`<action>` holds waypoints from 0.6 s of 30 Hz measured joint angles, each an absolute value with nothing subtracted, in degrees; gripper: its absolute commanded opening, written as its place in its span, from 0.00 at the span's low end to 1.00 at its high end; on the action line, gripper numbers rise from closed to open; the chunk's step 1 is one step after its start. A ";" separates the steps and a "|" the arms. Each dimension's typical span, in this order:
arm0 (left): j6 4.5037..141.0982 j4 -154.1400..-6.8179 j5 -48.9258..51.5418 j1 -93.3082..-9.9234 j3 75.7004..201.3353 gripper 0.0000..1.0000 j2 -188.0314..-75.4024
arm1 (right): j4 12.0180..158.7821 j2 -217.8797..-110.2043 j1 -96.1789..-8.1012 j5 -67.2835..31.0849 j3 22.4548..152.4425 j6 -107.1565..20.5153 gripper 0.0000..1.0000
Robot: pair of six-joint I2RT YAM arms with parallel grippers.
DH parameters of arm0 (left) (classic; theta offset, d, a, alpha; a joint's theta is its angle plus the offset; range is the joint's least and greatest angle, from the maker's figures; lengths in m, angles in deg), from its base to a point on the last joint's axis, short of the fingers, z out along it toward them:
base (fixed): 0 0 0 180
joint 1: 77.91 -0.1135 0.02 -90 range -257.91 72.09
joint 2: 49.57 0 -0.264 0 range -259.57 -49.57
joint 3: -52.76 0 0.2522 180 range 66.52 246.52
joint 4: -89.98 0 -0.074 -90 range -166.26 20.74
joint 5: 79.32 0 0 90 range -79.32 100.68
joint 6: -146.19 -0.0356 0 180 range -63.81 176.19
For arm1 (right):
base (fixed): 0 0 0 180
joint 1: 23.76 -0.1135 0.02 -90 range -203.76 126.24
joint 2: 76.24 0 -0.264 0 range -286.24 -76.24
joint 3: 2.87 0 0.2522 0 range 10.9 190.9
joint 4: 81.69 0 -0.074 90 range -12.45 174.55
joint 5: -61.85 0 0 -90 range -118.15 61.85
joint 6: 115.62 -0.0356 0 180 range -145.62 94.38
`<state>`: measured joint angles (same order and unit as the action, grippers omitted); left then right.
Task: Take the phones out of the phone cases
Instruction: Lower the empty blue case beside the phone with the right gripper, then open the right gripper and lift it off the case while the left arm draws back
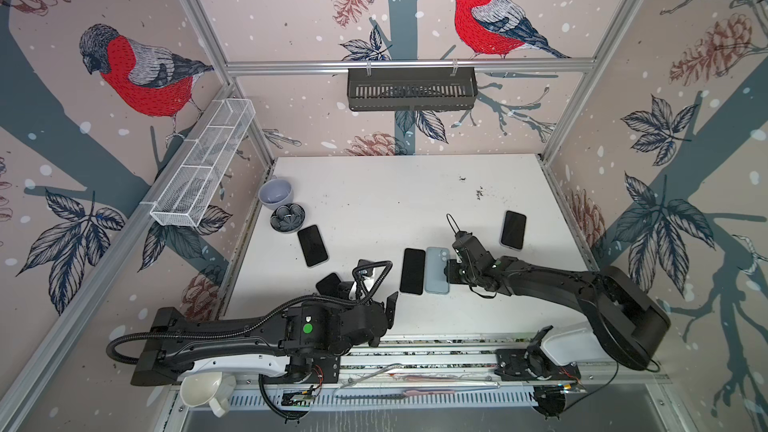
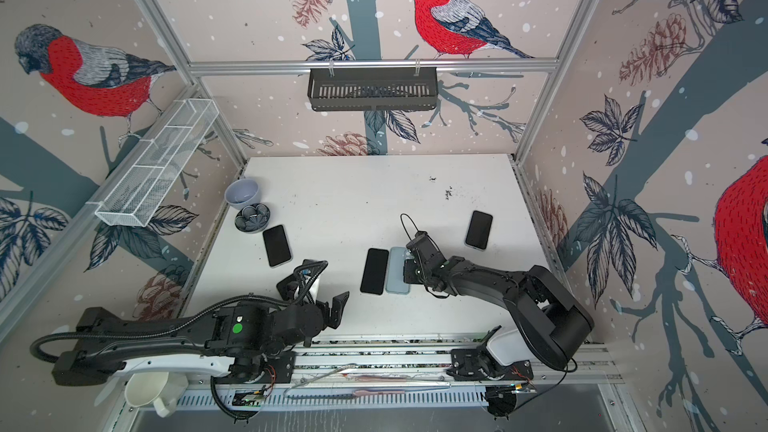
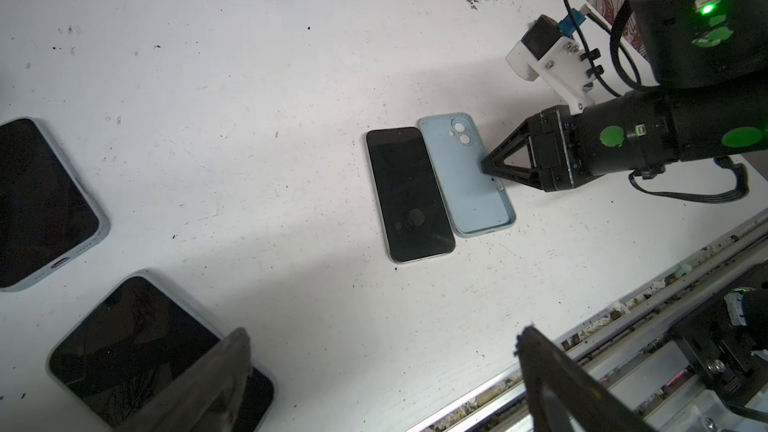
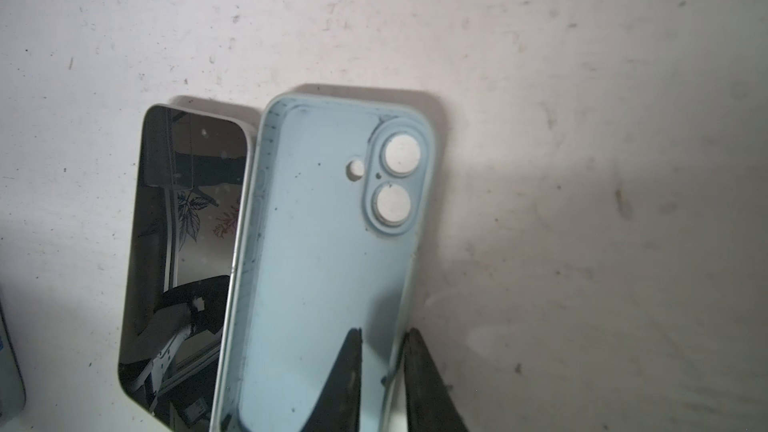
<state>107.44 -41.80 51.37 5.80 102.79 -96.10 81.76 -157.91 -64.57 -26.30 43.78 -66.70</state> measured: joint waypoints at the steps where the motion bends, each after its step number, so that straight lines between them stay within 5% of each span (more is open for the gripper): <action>1: 107.46 -42.06 51.32 5.80 102.50 0.99 -96.10 | 81.83 -157.98 -64.73 -26.30 43.78 -67.18 0.21; 12: 109.65 -43.90 51.02 5.80 101.02 0.99 -95.81 | 81.96 -161.71 -66.69 -27.33 46.77 -67.09 0.22; 18: 114.41 -43.38 51.41 5.80 99.75 0.99 -96.23 | 82.05 -164.18 -68.40 -28.53 48.92 -65.94 0.32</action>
